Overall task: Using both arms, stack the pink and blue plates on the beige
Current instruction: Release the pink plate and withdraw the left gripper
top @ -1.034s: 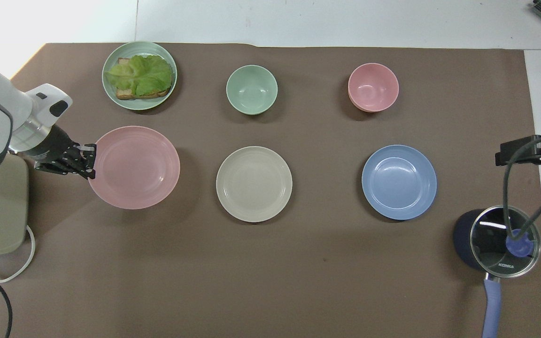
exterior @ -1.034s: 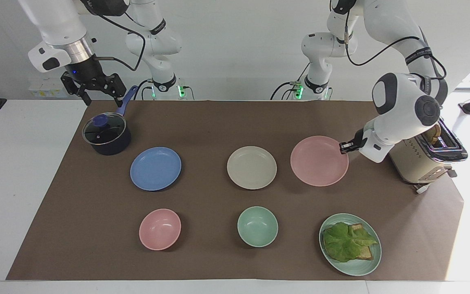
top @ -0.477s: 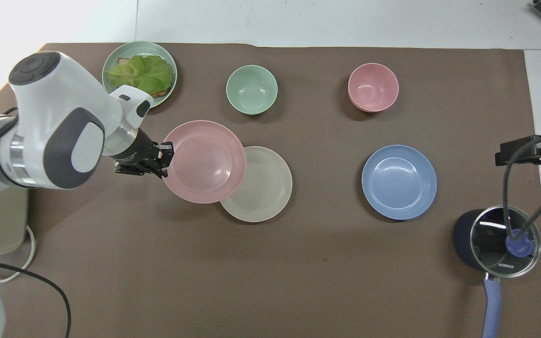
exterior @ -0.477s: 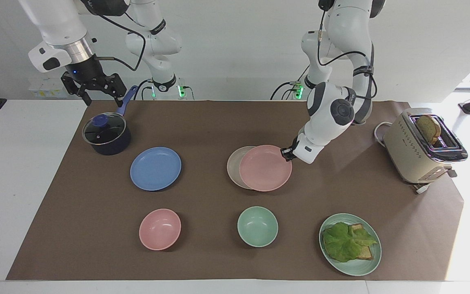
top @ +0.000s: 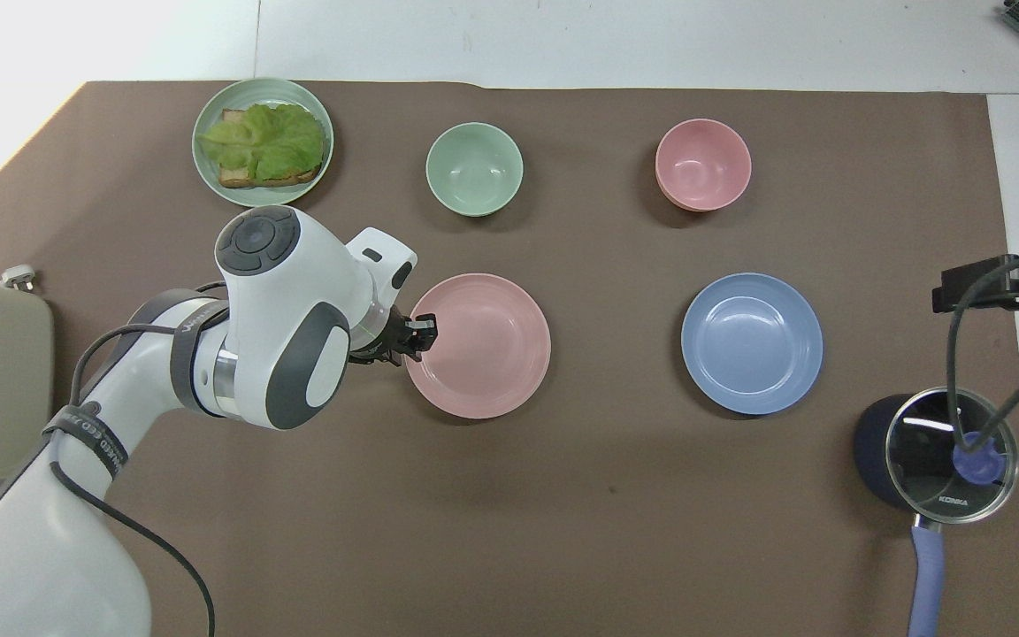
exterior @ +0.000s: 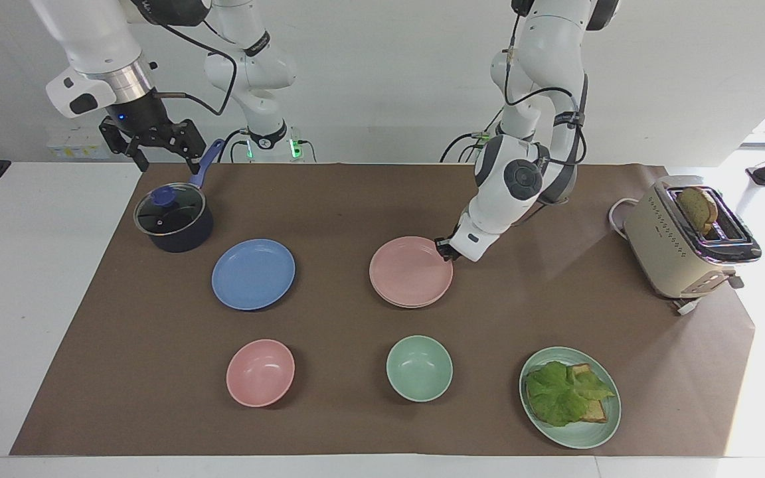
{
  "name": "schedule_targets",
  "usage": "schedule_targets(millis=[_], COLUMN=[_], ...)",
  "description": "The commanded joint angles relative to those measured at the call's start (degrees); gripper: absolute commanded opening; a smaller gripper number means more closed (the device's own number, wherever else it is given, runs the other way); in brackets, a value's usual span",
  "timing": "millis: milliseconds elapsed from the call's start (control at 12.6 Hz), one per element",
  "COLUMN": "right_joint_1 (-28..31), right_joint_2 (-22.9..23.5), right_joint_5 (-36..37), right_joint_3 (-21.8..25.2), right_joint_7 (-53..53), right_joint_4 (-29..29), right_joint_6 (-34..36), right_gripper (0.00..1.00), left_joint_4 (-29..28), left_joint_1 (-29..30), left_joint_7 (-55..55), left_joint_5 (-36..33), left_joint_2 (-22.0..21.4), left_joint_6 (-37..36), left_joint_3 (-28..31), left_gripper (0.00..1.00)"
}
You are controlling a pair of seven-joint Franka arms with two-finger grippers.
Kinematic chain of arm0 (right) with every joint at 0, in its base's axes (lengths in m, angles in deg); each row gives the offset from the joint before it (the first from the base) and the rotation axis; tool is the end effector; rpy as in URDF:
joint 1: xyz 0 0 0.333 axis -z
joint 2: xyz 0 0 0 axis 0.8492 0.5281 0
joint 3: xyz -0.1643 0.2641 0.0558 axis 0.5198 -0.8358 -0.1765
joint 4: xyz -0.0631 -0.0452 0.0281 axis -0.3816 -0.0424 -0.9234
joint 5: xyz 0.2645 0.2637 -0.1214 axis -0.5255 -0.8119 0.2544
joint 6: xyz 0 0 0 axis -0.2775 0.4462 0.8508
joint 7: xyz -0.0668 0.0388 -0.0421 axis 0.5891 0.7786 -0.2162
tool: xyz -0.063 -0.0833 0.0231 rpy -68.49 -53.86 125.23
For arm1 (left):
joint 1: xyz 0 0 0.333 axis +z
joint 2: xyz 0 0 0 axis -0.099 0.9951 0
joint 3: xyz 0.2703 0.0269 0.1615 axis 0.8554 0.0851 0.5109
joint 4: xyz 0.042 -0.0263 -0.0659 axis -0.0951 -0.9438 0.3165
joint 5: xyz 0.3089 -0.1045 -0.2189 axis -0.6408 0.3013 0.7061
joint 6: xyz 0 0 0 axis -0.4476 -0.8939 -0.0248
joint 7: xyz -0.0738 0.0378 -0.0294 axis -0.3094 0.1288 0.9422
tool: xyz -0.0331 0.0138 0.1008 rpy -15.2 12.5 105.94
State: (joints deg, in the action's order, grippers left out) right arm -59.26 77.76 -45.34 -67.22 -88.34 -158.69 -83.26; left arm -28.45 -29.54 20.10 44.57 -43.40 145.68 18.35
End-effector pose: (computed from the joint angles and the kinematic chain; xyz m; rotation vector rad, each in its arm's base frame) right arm 0.5396 -0.0141 0.6425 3.1349 -0.1243 0.0048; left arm 0.5352 -0.2871 0.3496 2.9357 0.1822 -0.2768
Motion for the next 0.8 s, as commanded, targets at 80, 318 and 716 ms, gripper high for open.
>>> schedule_targets(millis=[80,318,716], right_joint_1=[0.18,0.26,0.26], right_joint_2=[-0.38,-0.38,-0.38], right_joint_5=[0.10,0.10,0.10], right_joint_3=[-0.14,-0.05,0.04], right_joint_7=[-0.45,-0.45,-0.36], right_joint_4=[-0.09,-0.09,-0.09], right_joint_6=[0.03,0.03,0.03], right_gripper=[1.00,1.00,1.00], left_joint_4=[0.24,3.93,12.02], left_joint_1=[1.26,9.16,21.82], left_joint_7=[1.53,9.52,28.25], left_joint_5=[0.16,-11.50,-14.61], left_joint_2=[-1.19,-1.81,-7.24], left_joint_6=[0.53,-0.18,-11.77], left_joint_3=[1.58,1.76,1.76], left_gripper=[1.00,1.00,1.00])
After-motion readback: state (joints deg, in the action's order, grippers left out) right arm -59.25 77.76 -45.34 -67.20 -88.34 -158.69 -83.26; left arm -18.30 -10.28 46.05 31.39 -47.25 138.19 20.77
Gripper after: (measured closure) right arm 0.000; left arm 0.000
